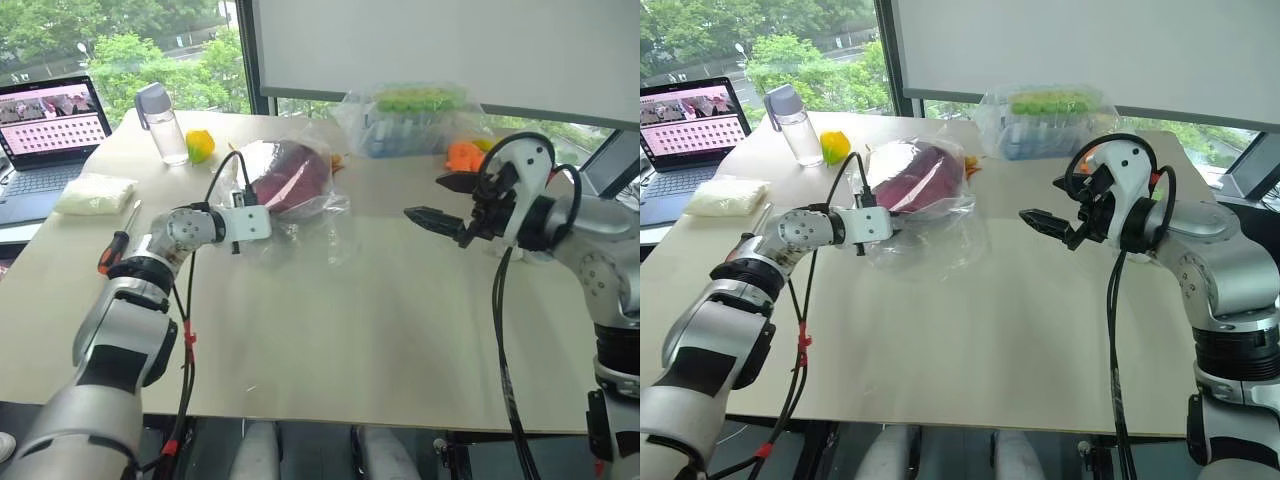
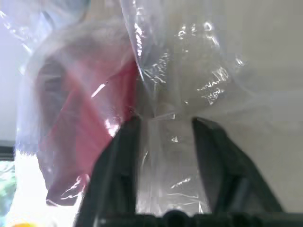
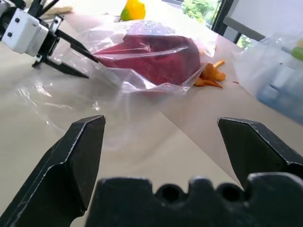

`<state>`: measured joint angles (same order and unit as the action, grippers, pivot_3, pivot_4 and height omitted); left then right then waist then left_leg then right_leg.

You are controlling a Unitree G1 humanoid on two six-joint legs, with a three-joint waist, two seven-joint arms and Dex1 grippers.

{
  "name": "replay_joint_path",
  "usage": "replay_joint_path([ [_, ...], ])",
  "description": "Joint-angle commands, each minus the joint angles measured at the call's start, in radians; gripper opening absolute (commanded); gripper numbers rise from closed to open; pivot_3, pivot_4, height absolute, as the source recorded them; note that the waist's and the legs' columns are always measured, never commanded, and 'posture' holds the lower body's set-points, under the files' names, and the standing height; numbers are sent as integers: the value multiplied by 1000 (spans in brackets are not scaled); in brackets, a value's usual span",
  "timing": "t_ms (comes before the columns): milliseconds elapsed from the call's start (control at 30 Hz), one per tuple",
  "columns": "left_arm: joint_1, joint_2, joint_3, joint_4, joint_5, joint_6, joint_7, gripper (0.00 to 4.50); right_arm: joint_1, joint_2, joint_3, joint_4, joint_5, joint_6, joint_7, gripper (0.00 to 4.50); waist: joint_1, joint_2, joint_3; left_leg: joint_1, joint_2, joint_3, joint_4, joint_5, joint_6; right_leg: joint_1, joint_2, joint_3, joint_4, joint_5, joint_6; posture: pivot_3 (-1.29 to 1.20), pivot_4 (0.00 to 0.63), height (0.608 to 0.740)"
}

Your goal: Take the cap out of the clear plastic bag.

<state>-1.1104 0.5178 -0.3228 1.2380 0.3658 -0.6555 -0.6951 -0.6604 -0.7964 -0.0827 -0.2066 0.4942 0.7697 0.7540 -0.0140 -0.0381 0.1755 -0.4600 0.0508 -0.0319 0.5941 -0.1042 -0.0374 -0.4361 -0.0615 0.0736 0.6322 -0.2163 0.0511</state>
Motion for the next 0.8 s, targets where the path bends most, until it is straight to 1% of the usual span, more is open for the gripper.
replay_joint_path([
  [33, -15, 1, 24, -19, -19, 3, -16, 3387, -29, -5, -13, -8, -10, -29, 5, 4500, -1, 0, 0, 0, 0, 0, 0, 0, 0, 0, 0, 0, 0, 0, 0, 0, 150, 740],
  [67, -28, 1, 38, -24, -37, 9, -32, 3809, -31, -5, -13, -5, -12, -28, 7, 4500, -2, 0, 0, 0, 0, 0, 0, 0, 0, -1, 0, 0, 0, 0, 0, 0, 150, 740],
  [133, -51, 1, 79, -39, -91, 28, -87, 4465, -33, -6, -14, -2, -14, -28, 11, 4500, -4, 0, 0, 0, 0, 0, 0, 0, 0, -1, 0, 0, 0, -1, 1, 0, 150, 740],
  [233, -80, 8, 130, -74, -155, 43, -157, 4465, -39, -2, -15, 9, -17, -30, 15, 4500, -2, 0, 0, 0, 0, 0, 2, 0, 0, -1, 0, 0, 1, -2, 5, 0, 150, 740],
  [333, -83, 35, 127, -109, -144, 9, -179, 4465, -48, 8, -11, 21, -21, -36, 15, 4500, -2, 0, 0, 0, 0, 0, 4, 0, 0, 0, 0, 0, 2, -2, 6, 0, 150, 740],
  [467, -60, 22, 165, -185, -207, 44, -215, 4465, -49, 22, -8, 25, -25, -41, 15, 4500, -3, 0, 0, 0, 0, 0, 6, 0, 0, 1, 0, 0, 3, -1, 6, 0, 150, 740],
  [567, 0, -9, 178, -333, -283, 146, -299, 4465, -44, 27, -10, 21, -23, -41, 15, 4500, -3, 0, 0, 0, 0, 0, 8, 0, 0, 0, 0, 0, 7, -2, 5, 0, 150, 740],
  [633, 66, -17, 155, -469, -308, 216, -359, 4465, -40, 27, -11, 19, -22, -42, 15, 4500, -1, 0, 0, 0, 0, 0, 10, 0, 0, 0, 0, 0, 9, -2, 4, 0, 150, 740],
  [700, 132, -4, 114, -590, -287, 232, -397, 4465, -33, 28, -15, 15, -20, -42, 14, 4500, -3, 0, 0, 0, 0, 0, 11, 0, 0, 0, 0, 1, 10, -2, 4, 0, 150, 740],
  [800, 186, 6, 94, -698, -268, 286, -395, 4465, -26, 30, -16, 12, -18, -42, 13, 4500, -7, 0, 0, 0, 0, 0, 13, 0, 0, 0, 0, 1, 12, -2, 4, 0, 150, 740],
])
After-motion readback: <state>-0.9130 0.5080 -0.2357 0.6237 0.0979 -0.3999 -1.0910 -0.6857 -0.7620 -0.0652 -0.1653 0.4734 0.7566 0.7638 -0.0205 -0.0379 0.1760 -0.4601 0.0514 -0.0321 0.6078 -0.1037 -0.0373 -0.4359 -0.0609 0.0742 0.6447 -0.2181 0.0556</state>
